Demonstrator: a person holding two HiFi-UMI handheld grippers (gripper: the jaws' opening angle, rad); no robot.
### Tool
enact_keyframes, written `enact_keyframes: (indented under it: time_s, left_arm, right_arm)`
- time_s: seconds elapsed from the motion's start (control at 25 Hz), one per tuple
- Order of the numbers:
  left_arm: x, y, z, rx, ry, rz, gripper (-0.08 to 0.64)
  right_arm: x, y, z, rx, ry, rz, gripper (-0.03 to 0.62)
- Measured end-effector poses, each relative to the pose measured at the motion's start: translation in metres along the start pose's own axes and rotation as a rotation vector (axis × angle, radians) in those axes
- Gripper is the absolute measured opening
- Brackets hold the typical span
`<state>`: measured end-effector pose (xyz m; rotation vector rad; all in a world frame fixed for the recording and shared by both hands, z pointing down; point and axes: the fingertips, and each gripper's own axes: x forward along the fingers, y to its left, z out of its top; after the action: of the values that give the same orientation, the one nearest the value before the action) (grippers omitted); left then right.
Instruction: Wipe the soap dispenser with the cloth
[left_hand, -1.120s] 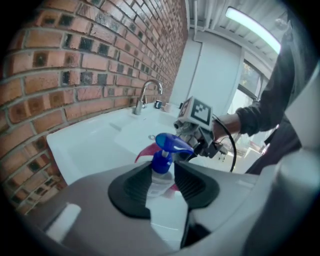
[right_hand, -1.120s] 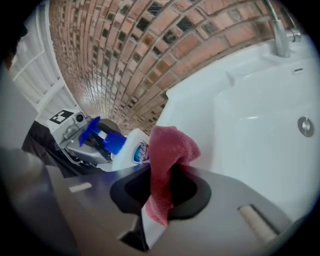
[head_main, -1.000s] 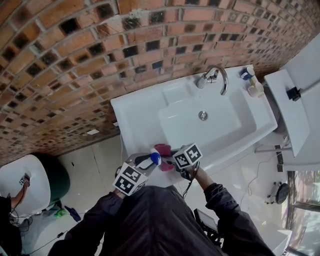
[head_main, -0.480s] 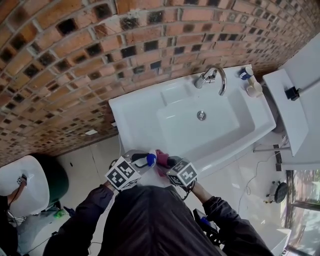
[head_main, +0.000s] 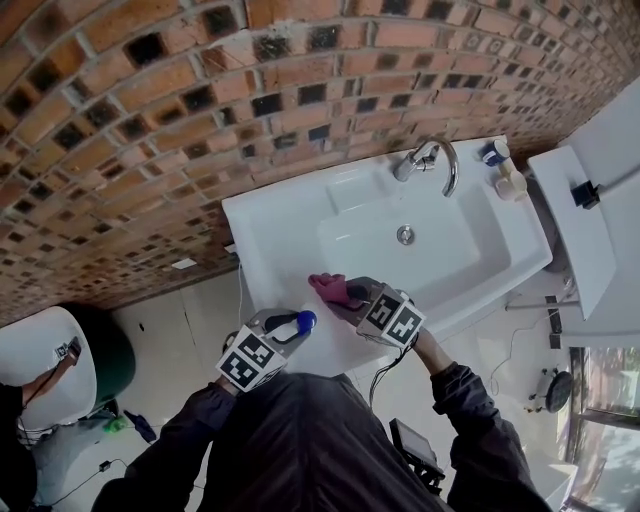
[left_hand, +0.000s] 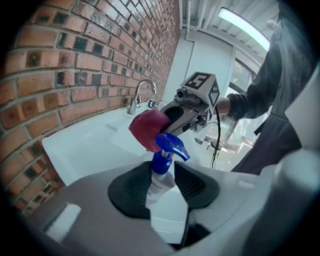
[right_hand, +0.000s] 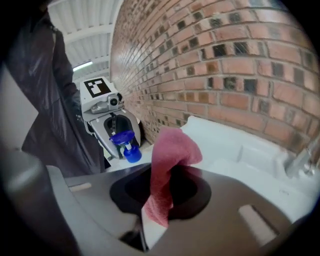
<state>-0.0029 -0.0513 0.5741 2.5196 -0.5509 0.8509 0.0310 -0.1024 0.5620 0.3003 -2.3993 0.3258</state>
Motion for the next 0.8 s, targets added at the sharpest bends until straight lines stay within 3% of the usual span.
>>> enact_keyframes:
  time_s: [0.12, 0.24, 0.52, 0.8]
  left_arm:
    - [0.001, -0.002, 0.0, -0.01, 0.009, 0.007, 0.15]
    - [0.001, -0.003, -0.002, -0.009, 0.029, 0.008, 0.149]
    - [0.0, -0.003, -0.004, -0.023, 0.032, 0.025, 0.149]
    - [0.001, -0.002, -0.003, -0.035, 0.031, 0.028, 0.149]
  right_arm:
    - [0.013, 0.004, 0.011, -0.157, 0.042, 0.105, 0.067]
    - [0.027, 0.013, 0.01, -0.231, 0.105, 0.215, 0.067]
    - [0.046, 0.006, -0.017, -0.226, 0.236, 0.326, 0.066]
    - [0.074, 0.006, -0.054, -0.28, 0.349, 0.329, 0.066]
